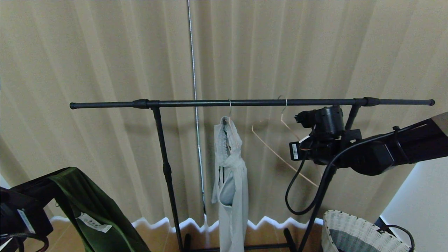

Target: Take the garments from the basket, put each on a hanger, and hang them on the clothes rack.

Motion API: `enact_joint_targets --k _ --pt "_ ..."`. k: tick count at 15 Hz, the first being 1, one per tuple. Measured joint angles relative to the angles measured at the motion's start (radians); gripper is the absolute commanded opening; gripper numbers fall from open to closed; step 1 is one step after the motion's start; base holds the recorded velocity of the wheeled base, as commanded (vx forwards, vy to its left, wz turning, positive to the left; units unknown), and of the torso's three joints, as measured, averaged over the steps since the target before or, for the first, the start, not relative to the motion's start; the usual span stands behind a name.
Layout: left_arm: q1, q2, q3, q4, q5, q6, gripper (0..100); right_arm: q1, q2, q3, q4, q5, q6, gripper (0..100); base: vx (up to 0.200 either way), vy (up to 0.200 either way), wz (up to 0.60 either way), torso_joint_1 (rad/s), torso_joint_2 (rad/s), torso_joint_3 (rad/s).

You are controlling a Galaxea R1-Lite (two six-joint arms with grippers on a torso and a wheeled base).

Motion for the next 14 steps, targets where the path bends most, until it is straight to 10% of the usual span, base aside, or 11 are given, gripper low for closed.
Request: enact_joint_targets --k 14 --pt "0.0 -0.042 0.038 -0.006 0.001 0.054 0 0.004 -0.339 0.404 -0.216 0.002 -0.005 0 0.0 0.0 0.0 0.0 0.0 0.0"
